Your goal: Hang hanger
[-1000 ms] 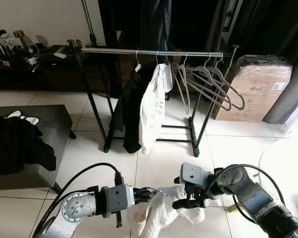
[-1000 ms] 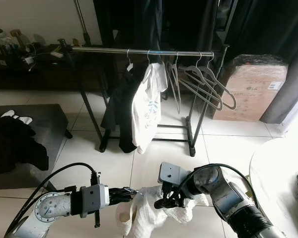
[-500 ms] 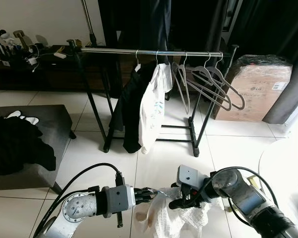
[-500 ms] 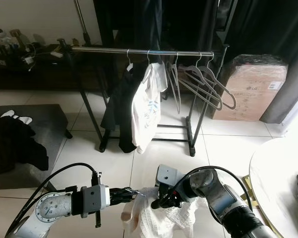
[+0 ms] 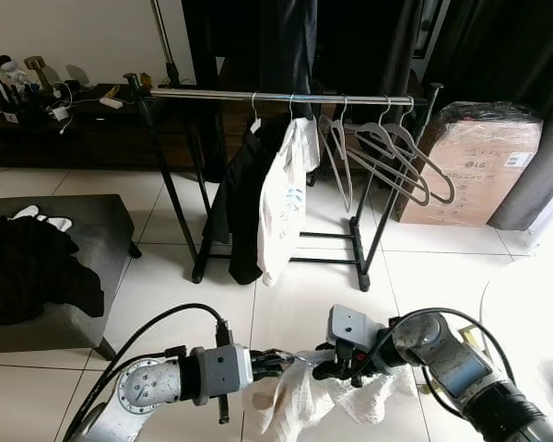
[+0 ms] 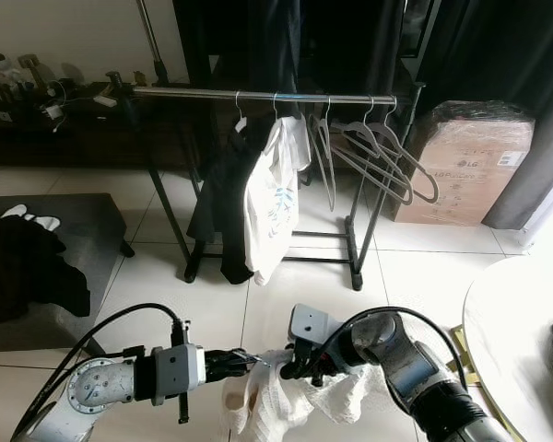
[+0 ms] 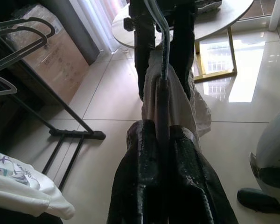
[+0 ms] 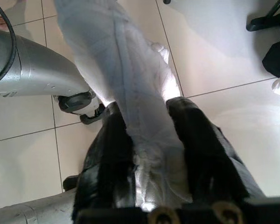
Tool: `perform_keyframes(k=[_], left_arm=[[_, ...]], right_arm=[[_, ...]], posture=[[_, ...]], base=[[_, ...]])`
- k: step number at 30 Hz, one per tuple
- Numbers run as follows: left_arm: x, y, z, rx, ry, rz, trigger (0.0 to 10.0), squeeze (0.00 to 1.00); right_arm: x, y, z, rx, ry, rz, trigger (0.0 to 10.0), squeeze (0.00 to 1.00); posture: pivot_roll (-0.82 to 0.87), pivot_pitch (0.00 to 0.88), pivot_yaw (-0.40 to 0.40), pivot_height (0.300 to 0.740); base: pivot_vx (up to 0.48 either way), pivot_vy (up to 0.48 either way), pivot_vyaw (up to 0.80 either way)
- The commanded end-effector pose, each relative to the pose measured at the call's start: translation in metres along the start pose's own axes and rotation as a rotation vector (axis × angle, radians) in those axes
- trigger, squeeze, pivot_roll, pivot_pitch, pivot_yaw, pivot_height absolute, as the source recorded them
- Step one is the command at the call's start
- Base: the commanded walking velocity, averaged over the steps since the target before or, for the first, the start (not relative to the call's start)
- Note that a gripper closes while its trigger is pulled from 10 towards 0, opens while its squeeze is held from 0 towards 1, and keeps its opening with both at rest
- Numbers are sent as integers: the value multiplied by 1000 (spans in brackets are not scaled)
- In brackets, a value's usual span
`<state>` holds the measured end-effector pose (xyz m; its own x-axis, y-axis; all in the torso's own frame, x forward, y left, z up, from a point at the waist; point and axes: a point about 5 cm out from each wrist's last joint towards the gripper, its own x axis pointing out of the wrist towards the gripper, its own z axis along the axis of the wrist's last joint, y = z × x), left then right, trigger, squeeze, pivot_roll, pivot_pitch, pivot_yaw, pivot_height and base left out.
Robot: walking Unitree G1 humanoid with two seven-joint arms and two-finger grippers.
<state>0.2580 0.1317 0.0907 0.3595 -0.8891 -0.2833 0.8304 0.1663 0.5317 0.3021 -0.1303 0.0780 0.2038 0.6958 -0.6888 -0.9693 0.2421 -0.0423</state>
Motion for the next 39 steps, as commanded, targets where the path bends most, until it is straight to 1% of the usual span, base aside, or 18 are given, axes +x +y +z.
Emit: perform_keyframes(k=[1, 13, 18, 20, 22, 26, 31, 33, 34, 38, 39], left_arm=[[1, 6, 5, 38, -21, 24, 10000, 0], [2, 6, 5, 48, -22, 20, 10000, 0], [-1, 7, 4, 50, -9, 19, 10000, 0], [-2, 8, 3, 36, 5, 22, 10000, 0], [-4, 9, 1, -1, 28, 24, 10000, 0], [-5, 11, 0, -26, 37, 23, 10000, 0], [-7, 14, 5, -109, 18, -11, 10000, 0], [-7, 14, 5, -119, 13, -11, 10000, 0], [-8, 16, 7, -164, 9, -10, 10000, 0], [-8, 18, 9, -183, 1, -8, 10000, 0], [-9, 18, 9, -187, 10, -25, 10000, 0]], right_arm=[[4, 5, -2, 12, -9, 36, 0, 0], [7, 9, -2, 31, -27, 66, 0, 0], [5, 11, -1, 26, -43, 89, 0, 0], [5, 11, -1, 24, -43, 92, 0, 0], [4, 12, -1, 21, -47, 98, 0, 0], [4, 12, 1, 17, -52, 105, 0, 0], [4, 10, 1, 16, -56, 110, 0, 0], [4, 10, 1, 15, -57, 110, 0, 0], [4, 9, 2, 14, -61, 110, 0, 0], [4, 10, 3, 10, -64, 115, 0, 0], [3, 10, 4, 7, -66, 119, 0, 0]], posture=[[37, 126, -27, 740], [39, 125, -25, 740], [44, 118, -27, 740], [44, 117, -27, 740], [44, 117, -27, 740], [48, 113, -30, 740], [51, 118, -33, 740], [51, 118, -33, 740], [52, 120, -34, 740], [51, 121, -34, 740], [50, 125, -34, 740]], base=[[0, 0, 0], [0, 0, 0], [0, 0, 0], [0, 0, 0], [0, 0, 0], [0, 0, 0], [0, 0, 0], [0, 0, 0], [0, 0, 0], [0, 0, 0], [0, 0, 0]])
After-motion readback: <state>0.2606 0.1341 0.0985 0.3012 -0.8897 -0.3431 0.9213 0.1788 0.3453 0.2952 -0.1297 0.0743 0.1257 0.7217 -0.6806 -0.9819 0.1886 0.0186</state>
